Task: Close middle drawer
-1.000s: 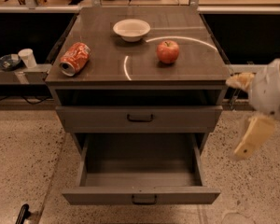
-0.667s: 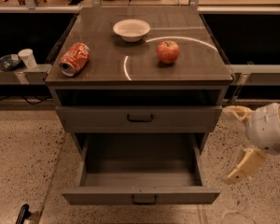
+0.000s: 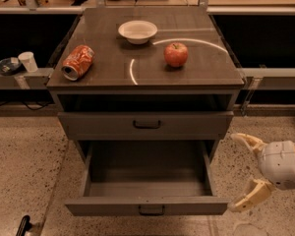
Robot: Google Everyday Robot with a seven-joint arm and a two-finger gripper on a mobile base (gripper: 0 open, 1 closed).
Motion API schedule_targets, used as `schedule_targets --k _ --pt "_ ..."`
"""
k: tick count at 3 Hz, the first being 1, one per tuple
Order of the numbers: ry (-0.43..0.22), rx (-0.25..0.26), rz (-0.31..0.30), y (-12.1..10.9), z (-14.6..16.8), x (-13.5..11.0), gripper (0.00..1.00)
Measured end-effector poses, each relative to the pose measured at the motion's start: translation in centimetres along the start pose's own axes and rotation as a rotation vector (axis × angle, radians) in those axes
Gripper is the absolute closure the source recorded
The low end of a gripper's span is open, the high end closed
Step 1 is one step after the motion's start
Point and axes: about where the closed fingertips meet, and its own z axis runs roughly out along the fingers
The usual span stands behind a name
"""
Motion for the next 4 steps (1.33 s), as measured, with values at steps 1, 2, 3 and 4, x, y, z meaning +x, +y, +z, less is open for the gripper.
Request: schedule_targets --k 1,2,3,4 --pt "0.008 -0.016 -0.014 0.0 1.0 0.0 0.00" --pt "-0.022 -0.019 -0.042 0.8 4.3 2.2 0.00" --pt "-0.012 0.024 -0.164 0.6 8.2 6.4 0.00" --pt "-0.007 0.044 -0.218 0.1 9.0 7.2 0.00"
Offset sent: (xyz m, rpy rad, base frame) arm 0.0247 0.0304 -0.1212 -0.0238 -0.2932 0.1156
